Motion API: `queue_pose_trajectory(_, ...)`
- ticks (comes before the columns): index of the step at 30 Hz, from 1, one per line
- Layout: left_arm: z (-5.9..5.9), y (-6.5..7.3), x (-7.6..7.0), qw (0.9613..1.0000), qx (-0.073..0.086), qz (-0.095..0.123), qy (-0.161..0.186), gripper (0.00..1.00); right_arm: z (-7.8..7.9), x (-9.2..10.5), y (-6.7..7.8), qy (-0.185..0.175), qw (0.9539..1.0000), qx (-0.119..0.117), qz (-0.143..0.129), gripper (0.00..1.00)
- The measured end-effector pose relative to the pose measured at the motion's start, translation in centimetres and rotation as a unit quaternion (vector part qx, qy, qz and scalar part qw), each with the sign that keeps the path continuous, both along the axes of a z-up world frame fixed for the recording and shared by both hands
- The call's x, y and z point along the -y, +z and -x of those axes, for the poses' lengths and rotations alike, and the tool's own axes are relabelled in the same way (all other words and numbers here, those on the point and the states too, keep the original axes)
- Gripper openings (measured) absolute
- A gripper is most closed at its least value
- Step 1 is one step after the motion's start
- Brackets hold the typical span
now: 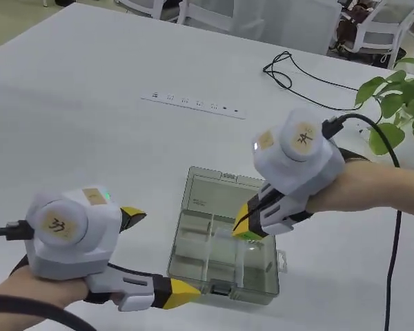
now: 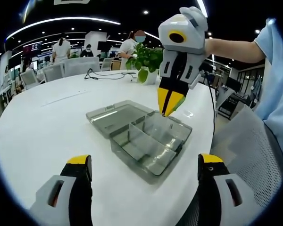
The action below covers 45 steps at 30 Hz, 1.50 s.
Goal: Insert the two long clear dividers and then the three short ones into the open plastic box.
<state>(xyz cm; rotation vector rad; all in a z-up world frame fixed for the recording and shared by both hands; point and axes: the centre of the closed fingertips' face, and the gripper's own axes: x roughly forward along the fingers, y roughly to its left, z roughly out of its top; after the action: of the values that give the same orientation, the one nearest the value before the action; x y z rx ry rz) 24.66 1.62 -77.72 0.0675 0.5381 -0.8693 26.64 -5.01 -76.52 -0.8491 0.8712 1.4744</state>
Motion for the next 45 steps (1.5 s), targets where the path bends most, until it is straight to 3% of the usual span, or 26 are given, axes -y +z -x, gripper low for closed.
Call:
queue_pose_trajectory(19, 0.1, -0.1, 0.0, 1.0000, -0.002, -0.005, -0.005, 0.95, -0.2, -0.2, -3.6, 0.003, 0.9993, 0.001, 0.038, 0.02)
queue_pose_trajectory(31, -0.1, -0.1, 0.2, 0.9999, -0.001, -0.005, -0.009, 0.95, -0.1, -0.1, -4.4, 0.001, 0.9989, -0.003, 0.046, 0.02)
queue_pose_trajectory(45, -0.2, 0.2, 0.2, 1.0000, 0.003, -0.002, -0.009, 0.95, -0.1, -0.1, -4.2, -0.003, 0.9991, -0.002, 0.043, 0.02)
